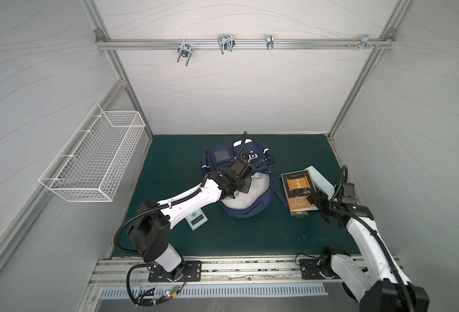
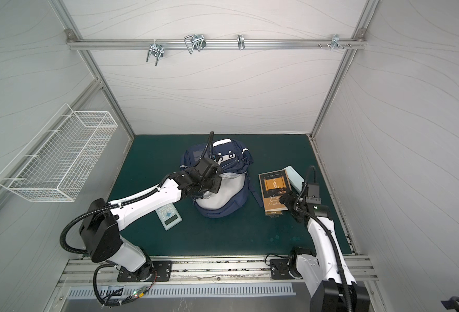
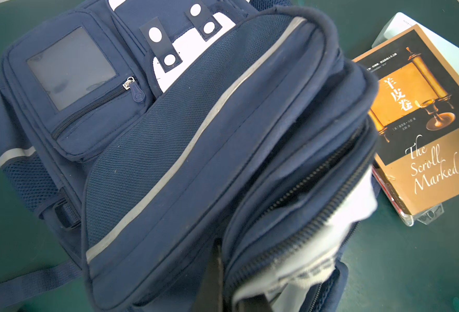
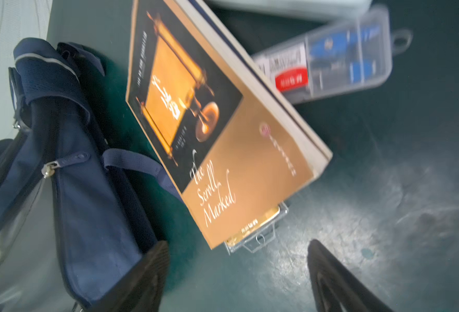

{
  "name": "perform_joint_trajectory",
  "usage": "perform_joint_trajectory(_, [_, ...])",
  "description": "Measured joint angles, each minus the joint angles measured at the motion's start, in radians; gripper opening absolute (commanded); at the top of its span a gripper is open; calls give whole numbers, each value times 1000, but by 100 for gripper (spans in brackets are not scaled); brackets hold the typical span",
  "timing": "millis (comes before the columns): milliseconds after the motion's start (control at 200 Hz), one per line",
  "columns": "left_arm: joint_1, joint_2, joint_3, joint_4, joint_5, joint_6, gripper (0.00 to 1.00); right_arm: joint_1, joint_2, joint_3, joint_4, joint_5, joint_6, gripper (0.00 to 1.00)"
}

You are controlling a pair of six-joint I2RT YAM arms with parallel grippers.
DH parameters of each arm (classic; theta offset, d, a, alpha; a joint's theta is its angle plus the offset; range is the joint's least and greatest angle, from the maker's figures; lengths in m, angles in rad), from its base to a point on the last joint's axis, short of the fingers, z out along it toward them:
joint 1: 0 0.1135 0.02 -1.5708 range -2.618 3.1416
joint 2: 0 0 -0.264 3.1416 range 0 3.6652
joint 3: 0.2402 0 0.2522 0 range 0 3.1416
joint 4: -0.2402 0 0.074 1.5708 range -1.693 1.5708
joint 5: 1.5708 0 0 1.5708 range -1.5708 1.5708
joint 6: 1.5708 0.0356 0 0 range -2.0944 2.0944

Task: Pack books, pencil case, and school supplies into a backpack
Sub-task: Pick up the book.

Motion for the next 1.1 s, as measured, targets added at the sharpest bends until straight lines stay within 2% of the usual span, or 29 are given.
perform_joint_trajectory(150, [0, 0, 0, 0, 3, 0, 0, -2, 170, 101, 25, 67, -51, 65])
perform_joint_trajectory(310, [0, 0, 0, 1, 4, 0, 0, -2, 324, 138, 53, 80, -94, 50])
perform_joint_trajectory(575, [0, 3, 0, 2, 39, -4, 0, 58, 346, 118, 70, 68, -125, 42])
perform_joint_trajectory(635, [-1, 11, 0, 3, 51, -4, 0, 77, 346, 116, 65, 62, -130, 45])
perform_joint_trajectory(745, [-8, 32, 0, 2, 65, -4, 0, 91, 319, 126, 35, 92, -143, 67])
perform_joint_trajectory(785, [-10, 38, 0, 2, 69, -5, 0, 84, 301, 137, 20, 109, -146, 71])
perform_joint_trajectory(915, [-12, 50, 0, 3, 85, -14, 0, 34, 299, 209, -9, 150, -166, 74])
perform_joint_trajectory(1100, [-12, 61, 0, 3, 107, -26, 0, 18, 421, 240, 13, 140, -198, 68])
